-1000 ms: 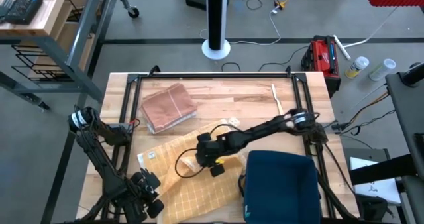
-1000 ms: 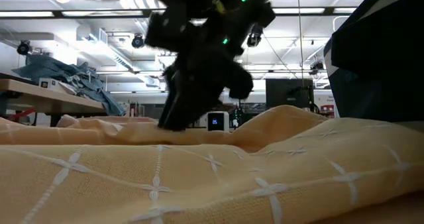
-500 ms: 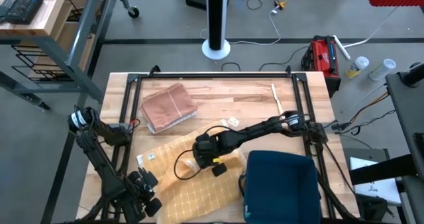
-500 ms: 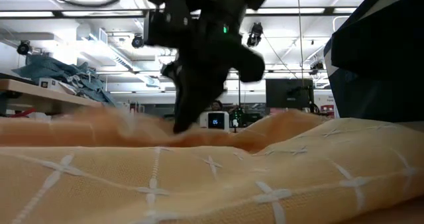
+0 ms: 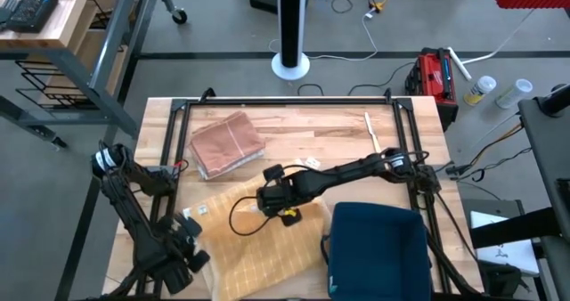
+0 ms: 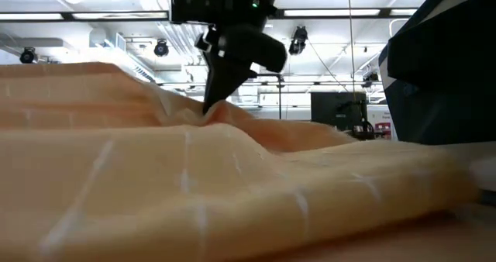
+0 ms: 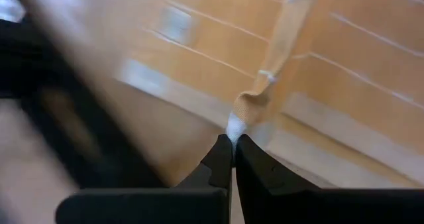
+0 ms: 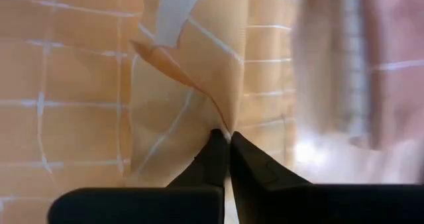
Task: Fold towel
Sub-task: Fold the yellow towel
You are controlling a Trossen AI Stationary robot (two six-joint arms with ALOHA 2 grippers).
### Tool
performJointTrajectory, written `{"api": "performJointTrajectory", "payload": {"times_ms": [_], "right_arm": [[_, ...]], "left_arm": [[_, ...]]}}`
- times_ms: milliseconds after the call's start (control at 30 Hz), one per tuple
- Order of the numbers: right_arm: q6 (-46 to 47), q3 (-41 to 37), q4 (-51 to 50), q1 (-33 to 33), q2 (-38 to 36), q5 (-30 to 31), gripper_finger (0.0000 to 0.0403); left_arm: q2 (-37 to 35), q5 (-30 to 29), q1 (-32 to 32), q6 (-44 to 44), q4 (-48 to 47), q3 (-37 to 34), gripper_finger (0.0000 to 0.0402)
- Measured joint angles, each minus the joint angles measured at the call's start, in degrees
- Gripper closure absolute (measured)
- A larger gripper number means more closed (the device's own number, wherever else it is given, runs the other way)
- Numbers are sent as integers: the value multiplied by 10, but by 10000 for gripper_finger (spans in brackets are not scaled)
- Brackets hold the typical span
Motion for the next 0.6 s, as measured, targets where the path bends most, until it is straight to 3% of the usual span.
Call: {"api": "performJointTrajectory", "payload": {"times_ms": [167, 400, 600], "right_arm": [[4, 8, 1, -10, 0, 30, 400], [36, 8, -35, -11, -1, 53, 400], [70, 8, -86, -1, -17, 46, 398]], "left_arm": [[0, -1, 3, -10, -88, 14, 401], [1, -7, 6, -22, -79, 19, 401], [2, -37, 2, -20, -91, 85, 401]]}}
